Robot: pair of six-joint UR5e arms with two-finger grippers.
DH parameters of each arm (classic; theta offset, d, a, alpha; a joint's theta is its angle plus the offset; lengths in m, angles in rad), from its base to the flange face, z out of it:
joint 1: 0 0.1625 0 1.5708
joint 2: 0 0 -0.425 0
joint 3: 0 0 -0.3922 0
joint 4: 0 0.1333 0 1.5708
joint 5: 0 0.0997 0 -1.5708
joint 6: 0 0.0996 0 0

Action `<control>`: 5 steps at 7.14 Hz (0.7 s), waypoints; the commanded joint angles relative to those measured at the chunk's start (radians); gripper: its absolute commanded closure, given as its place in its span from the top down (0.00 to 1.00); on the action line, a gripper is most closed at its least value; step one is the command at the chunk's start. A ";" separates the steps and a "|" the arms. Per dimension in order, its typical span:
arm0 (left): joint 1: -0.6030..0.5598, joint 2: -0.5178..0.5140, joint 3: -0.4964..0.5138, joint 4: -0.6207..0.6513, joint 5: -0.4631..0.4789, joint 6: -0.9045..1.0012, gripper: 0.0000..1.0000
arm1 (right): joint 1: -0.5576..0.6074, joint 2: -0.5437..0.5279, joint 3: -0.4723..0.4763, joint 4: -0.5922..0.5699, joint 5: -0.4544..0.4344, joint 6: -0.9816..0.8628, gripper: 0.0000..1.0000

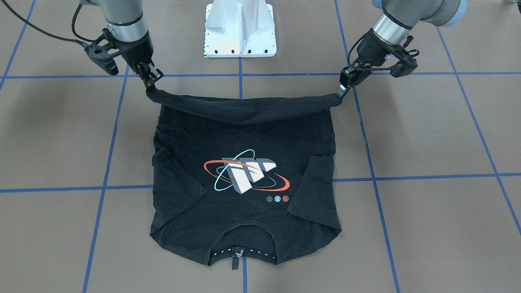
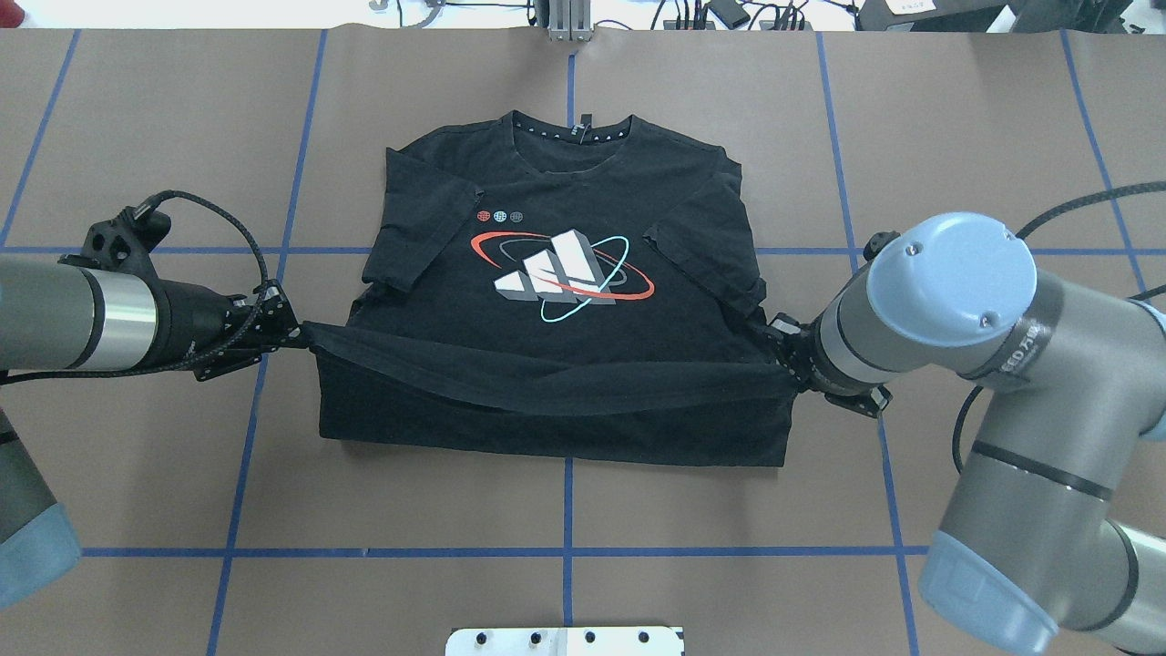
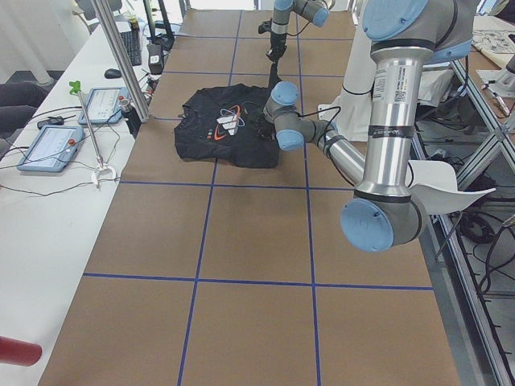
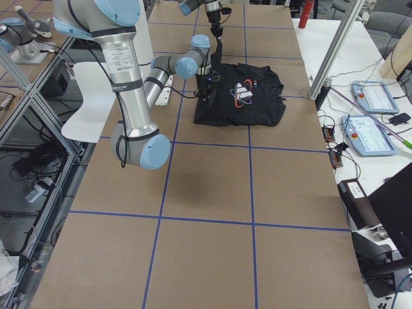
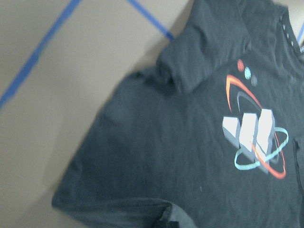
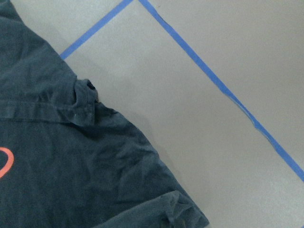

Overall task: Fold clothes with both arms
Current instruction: 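Lift the hem with both grippers and carry it toward the collar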

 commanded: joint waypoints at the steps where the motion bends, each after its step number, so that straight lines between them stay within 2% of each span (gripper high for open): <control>1: -0.035 -0.069 0.084 -0.001 0.001 0.007 0.00 | 0.077 0.039 -0.103 -0.002 0.018 -0.082 0.00; 3: -0.075 -0.129 0.179 -0.032 0.002 0.019 0.00 | 0.140 0.069 -0.165 0.000 0.015 -0.171 0.00; 5: -0.106 -0.144 0.247 -0.106 0.004 0.022 0.00 | 0.180 0.171 -0.296 0.000 0.015 -0.202 0.00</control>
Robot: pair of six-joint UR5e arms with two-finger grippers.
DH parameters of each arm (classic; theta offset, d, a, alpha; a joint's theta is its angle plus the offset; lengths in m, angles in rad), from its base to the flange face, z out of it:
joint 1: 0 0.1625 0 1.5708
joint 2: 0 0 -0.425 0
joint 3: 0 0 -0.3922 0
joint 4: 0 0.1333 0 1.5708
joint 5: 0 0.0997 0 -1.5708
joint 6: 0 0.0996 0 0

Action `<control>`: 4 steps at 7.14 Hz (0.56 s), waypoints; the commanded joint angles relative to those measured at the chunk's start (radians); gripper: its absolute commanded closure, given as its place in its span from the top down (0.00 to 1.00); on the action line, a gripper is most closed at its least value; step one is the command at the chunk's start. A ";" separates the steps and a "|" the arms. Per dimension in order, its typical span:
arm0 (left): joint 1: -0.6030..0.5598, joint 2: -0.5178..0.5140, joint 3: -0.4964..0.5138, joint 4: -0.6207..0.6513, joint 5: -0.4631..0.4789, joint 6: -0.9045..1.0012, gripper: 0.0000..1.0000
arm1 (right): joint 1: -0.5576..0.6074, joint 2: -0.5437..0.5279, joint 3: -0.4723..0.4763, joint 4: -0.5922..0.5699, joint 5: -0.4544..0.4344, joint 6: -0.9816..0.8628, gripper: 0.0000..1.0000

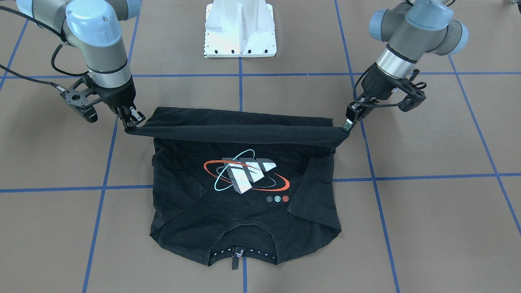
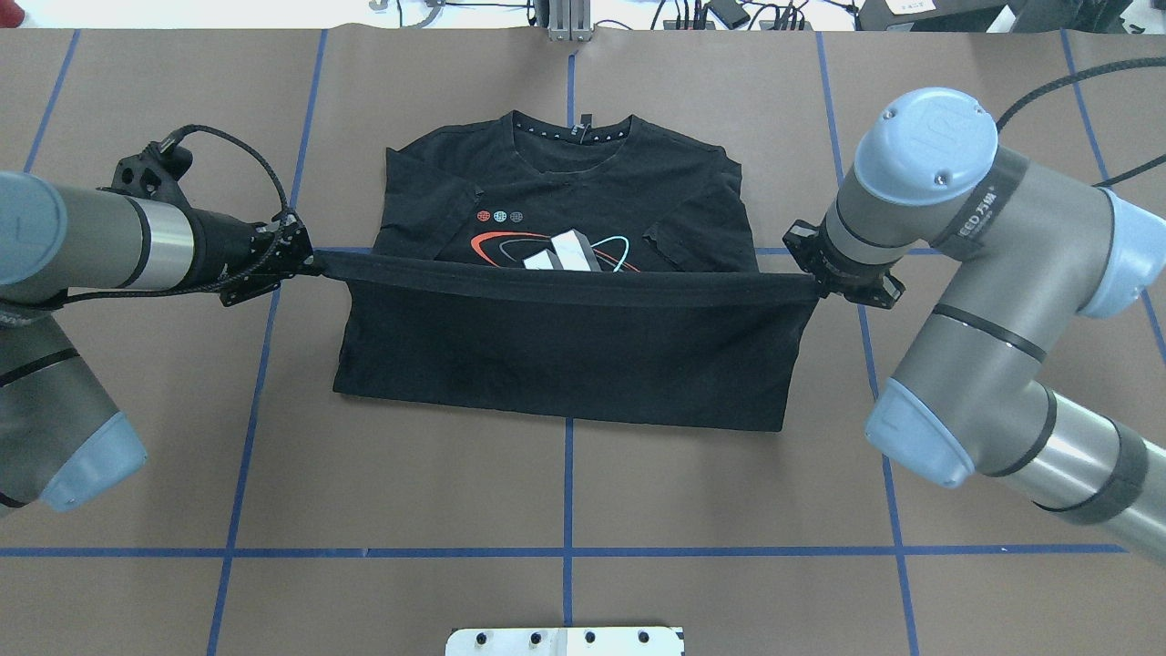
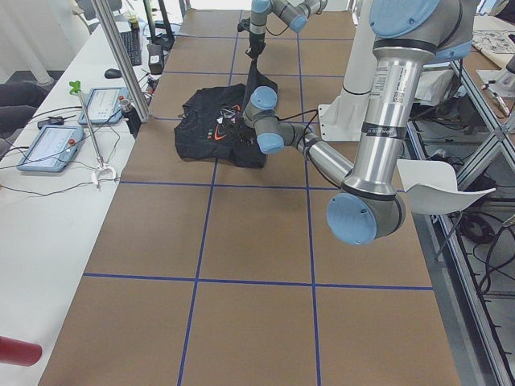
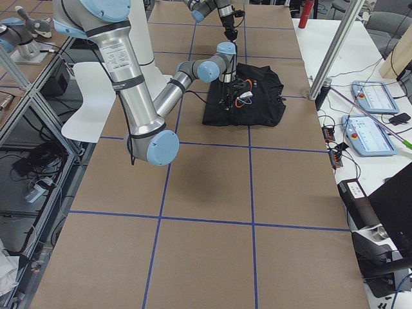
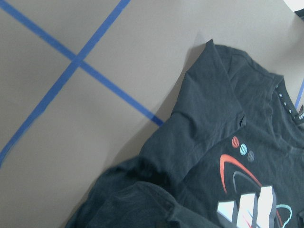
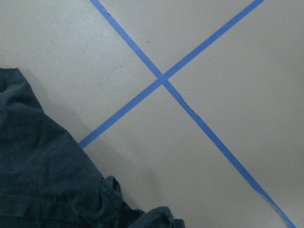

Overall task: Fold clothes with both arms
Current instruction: 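Lift the hem with both grippers and carry it toward the collar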

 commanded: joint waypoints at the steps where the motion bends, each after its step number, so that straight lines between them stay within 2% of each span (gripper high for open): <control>1: -0.030 -0.060 0.077 -0.031 0.001 0.004 0.00 | 0.043 0.058 -0.095 0.002 -0.003 -0.070 0.00; 2: -0.042 -0.080 0.109 -0.031 0.001 0.011 0.00 | 0.058 0.064 -0.112 0.002 -0.003 -0.080 0.00; 4: -0.070 -0.091 0.120 -0.030 0.001 0.034 0.00 | 0.063 0.156 -0.228 0.003 -0.005 -0.081 0.00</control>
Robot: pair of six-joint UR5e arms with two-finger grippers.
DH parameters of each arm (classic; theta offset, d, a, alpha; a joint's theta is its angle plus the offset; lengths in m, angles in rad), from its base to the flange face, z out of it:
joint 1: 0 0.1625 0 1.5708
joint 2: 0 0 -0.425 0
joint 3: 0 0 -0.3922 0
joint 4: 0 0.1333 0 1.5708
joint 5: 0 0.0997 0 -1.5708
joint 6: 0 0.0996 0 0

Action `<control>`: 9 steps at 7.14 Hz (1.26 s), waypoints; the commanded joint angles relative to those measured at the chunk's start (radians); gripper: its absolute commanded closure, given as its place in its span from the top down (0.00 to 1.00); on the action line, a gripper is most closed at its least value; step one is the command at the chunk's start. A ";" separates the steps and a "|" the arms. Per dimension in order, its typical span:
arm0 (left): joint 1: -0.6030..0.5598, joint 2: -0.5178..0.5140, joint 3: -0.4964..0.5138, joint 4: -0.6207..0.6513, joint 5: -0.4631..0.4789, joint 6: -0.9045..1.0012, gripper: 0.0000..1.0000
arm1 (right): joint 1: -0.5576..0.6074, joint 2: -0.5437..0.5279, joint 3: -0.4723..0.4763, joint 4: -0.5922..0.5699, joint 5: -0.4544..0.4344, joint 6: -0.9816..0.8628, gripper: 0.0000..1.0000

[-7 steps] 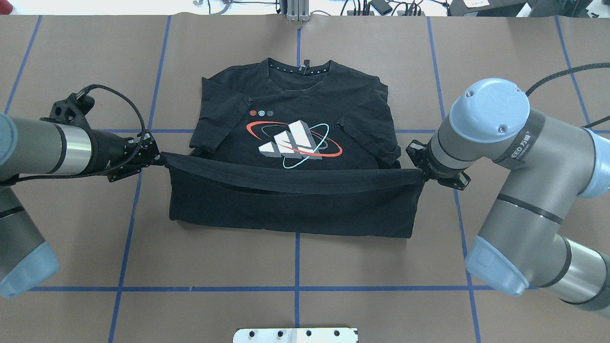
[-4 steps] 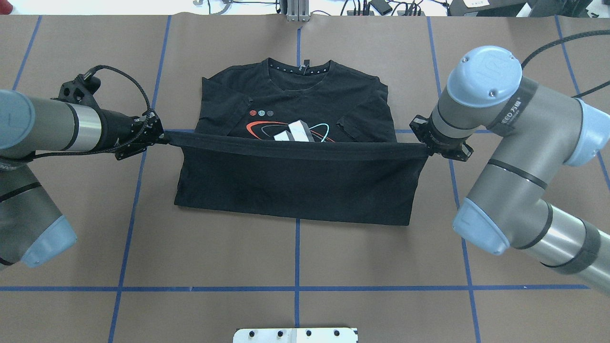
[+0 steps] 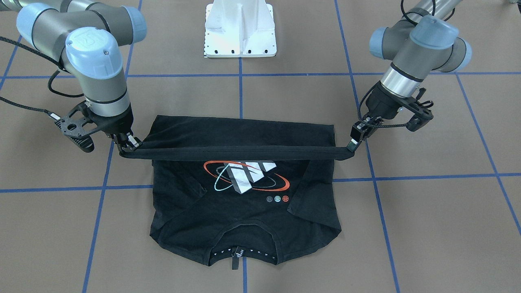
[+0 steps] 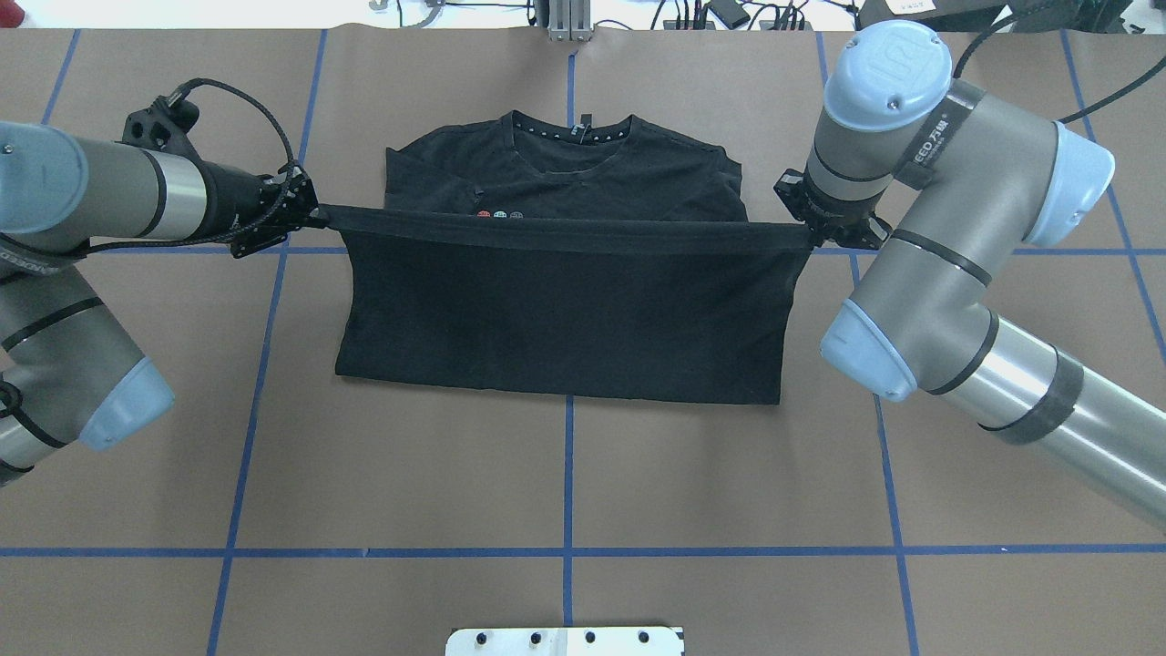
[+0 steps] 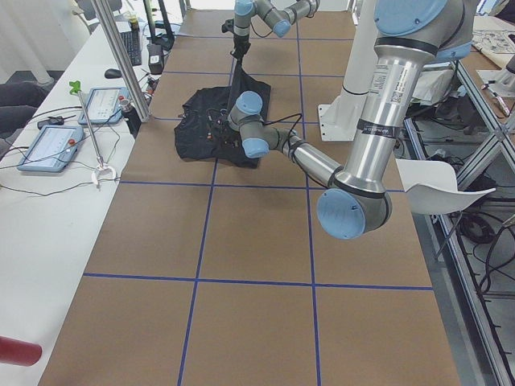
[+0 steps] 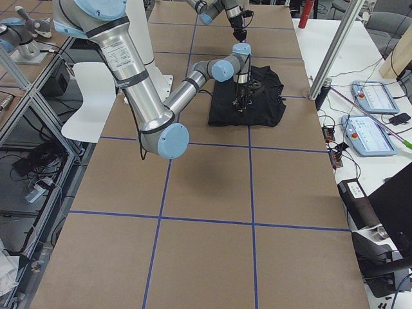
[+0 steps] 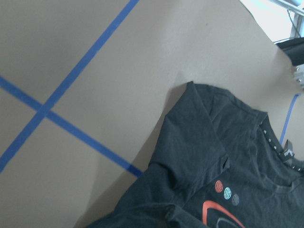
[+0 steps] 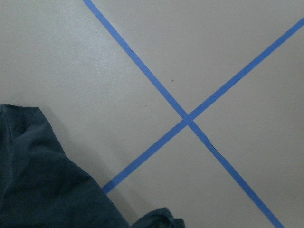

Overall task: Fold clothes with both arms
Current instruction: 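Lay the hem over the collar and open both grippers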

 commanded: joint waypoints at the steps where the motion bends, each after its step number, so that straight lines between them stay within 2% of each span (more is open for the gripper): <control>1: -0.014 -0.009 -0.005 0.009 -0.007 0.007 0.00 | 0.004 0.050 -0.073 0.029 0.002 -0.001 0.00; 2: -0.019 -0.001 -0.041 0.014 -0.018 0.005 0.00 | 0.007 0.052 -0.041 0.029 0.003 0.002 0.00; 3: -0.024 0.013 -0.076 0.019 -0.018 0.005 0.00 | 0.010 0.033 0.026 -0.023 0.009 0.002 0.00; 4: -0.024 0.016 -0.084 0.034 -0.018 0.007 0.00 | 0.008 0.035 0.043 -0.051 0.009 0.004 0.00; 6: -0.042 0.010 -0.062 0.035 -0.015 0.034 0.00 | 0.019 0.029 -0.001 -0.037 0.000 -0.043 0.00; 9: -0.053 -0.047 0.039 0.022 -0.013 0.056 0.00 | 0.022 0.039 -0.062 -0.030 -0.003 -0.054 0.00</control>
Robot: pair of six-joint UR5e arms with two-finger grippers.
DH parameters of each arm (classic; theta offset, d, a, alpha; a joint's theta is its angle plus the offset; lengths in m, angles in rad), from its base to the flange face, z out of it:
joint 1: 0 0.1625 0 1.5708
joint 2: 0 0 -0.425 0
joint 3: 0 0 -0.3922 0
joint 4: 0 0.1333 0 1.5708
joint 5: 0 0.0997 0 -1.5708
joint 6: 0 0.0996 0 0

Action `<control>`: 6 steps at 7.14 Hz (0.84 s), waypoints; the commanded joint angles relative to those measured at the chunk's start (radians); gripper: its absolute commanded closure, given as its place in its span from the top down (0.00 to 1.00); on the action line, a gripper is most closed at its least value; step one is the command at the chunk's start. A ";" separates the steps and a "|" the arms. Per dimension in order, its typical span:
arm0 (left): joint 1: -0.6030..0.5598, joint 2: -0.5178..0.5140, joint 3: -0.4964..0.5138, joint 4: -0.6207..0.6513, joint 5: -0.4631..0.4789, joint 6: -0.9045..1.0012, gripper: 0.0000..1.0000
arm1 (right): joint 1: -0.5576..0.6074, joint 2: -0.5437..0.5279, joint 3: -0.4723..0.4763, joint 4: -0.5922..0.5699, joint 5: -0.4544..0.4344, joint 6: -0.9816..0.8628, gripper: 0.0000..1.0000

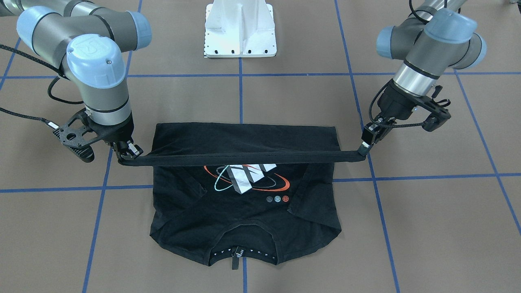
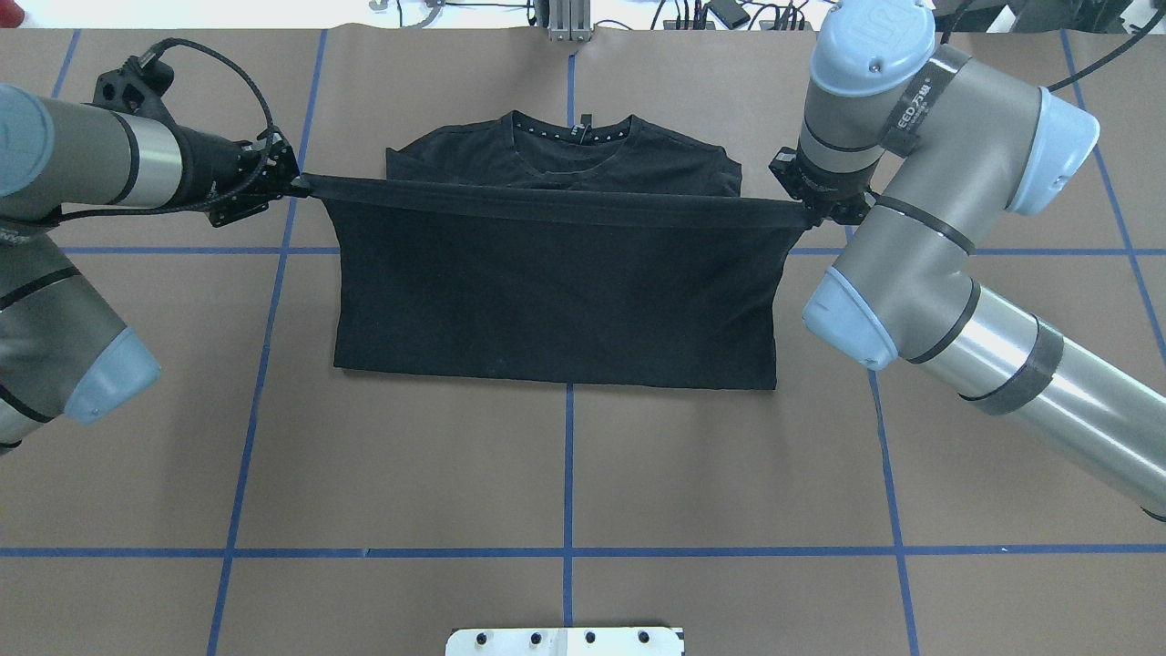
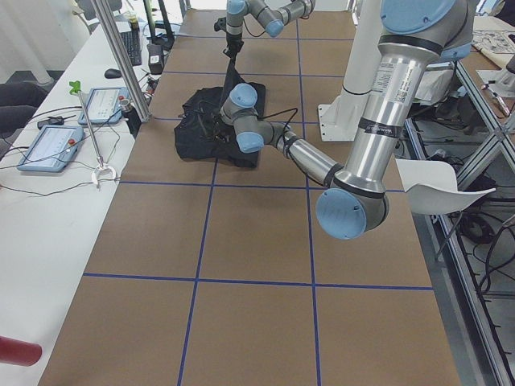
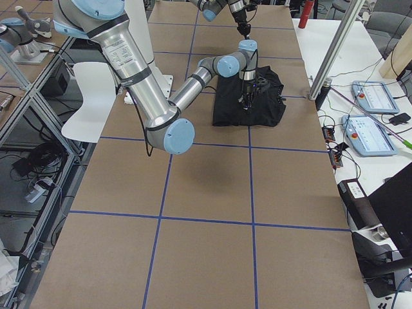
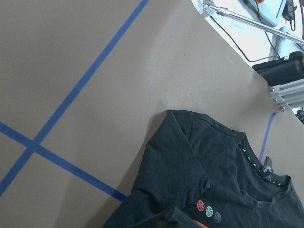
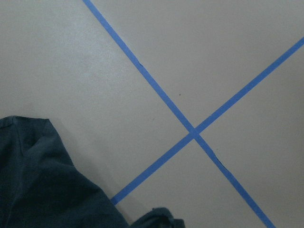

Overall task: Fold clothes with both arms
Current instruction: 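Lay the hem over the collar and open both grippers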

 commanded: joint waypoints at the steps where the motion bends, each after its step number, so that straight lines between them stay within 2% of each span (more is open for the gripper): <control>1: -0.004 -0.061 0.088 -0.007 0.002 0.010 0.00 | 0.000 0.010 -0.089 0.100 -0.002 0.001 0.00; 2: -0.003 -0.071 0.122 -0.021 0.005 0.022 0.00 | 0.000 0.013 -0.143 0.174 -0.002 0.012 0.00; 4: -0.004 -0.083 0.196 -0.097 0.006 0.022 0.00 | 0.000 0.027 -0.175 0.193 -0.002 0.013 0.00; 6: -0.006 -0.141 0.285 -0.139 0.028 0.021 0.00 | 0.000 0.049 -0.230 0.196 -0.006 0.006 0.00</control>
